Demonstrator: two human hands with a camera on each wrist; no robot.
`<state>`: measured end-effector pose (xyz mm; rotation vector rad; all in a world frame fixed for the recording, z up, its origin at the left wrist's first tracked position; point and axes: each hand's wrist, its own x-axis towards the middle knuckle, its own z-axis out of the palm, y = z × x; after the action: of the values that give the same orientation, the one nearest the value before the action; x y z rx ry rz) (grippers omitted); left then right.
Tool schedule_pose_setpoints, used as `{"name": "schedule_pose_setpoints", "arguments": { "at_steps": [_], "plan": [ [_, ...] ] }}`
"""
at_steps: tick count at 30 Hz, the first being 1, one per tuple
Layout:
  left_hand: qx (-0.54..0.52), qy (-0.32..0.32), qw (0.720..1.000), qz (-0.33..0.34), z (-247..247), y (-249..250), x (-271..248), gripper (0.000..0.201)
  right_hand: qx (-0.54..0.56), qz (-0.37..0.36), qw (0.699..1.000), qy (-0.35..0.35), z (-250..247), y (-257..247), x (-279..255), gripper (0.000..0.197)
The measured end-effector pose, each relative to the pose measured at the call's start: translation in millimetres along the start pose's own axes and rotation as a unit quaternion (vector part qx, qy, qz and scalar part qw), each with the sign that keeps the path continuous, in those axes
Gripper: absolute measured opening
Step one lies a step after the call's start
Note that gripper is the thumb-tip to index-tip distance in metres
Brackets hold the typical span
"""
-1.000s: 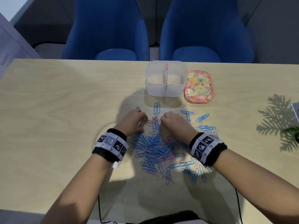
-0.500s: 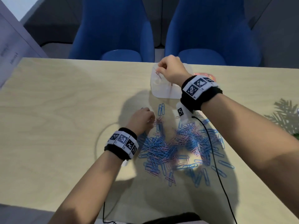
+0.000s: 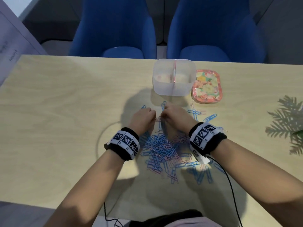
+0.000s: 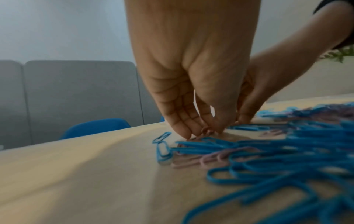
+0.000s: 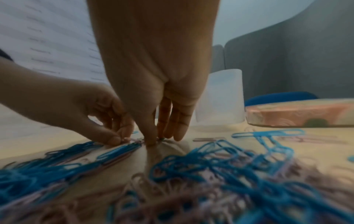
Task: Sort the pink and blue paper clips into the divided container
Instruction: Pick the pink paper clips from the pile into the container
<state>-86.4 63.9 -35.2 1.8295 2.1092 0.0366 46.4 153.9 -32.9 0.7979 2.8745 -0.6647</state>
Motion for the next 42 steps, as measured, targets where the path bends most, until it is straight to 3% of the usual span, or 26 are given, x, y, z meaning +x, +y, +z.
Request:
{"name": "schedule_pose_setpoints", "arguments": {
  "at_steps": [6, 9, 13, 17, 22, 25, 28, 32, 35, 39, 42],
  "plan": [
    [0.071, 0.002, 0.997, -0.017, 6.1, 4.9, 3.8, 0.016, 0.045, 0.079, 0.996, 0.016, 2.8, 7.9, -18.1, 0.016],
    [0.018, 0.007, 1.0, -0.021, -1.2, 4.2, 4.1, 0.015, 0.101, 0.11, 0.988, 0.023, 7.5, 14.2, -29.5, 0.012],
    [-0.114, 0.138, 0.984, -0.023, -33.2, 4.7, 12.2, 0.01, 0.22, 0.158, 0.957, 0.105, -3.5, 25.3, -42.3, 0.009],
    [-0.126, 0.266, 0.955, -0.028, -77.4, 8.2, 48.1, 0.016, 0.276, 0.162, 0.933, 0.164, -21.6, 31.1, -42.4, 0.016],
    [-0.108, 0.176, 0.977, -0.045, -93.1, 5.7, 86.4, 0.029, 0.288, 0.143, 0.923, 0.212, -55.3, 23.3, -22.5, 0.015],
    [-0.11, 0.224, 0.968, -0.023, -83.7, 0.7, 79.7, 0.027, 0.265, 0.123, 0.92, 0.262, -73.4, 19.6, 4.0, 0.016],
    [-0.14, 0.287, 0.946, -0.05, -67.5, -4.9, 49.4, 0.02, 0.258, 0.124, 0.924, 0.252, -84.4, 16.4, 36.0, 0.02],
    [-0.148, 0.195, 0.965, -0.09, -38.7, -18.9, 6.2, 0.016, 0.209, 0.14, 0.939, 0.236, -86.0, 8.3, 51.1, 0.031],
    [-0.147, 0.132, 0.974, -0.112, -16.1, -22.7, -13.1, 0.015, 0.166, 0.109, 0.947, 0.251, -66.1, -7.5, 37.5, 0.021],
    [-0.128, 0.083, 0.983, -0.105, 1.5, -16.7, -16.6, 0.02, 0.1, 0.148, 0.981, 0.07, -15.0, -22.2, 9.9, 0.02],
    [-0.095, 0.061, 0.988, -0.103, 6.4, -13.3, -13.7, 0.017, 0.045, 0.174, 0.984, 0.023, 10.4, -24.8, 2.7, 0.026]
  ]
}}
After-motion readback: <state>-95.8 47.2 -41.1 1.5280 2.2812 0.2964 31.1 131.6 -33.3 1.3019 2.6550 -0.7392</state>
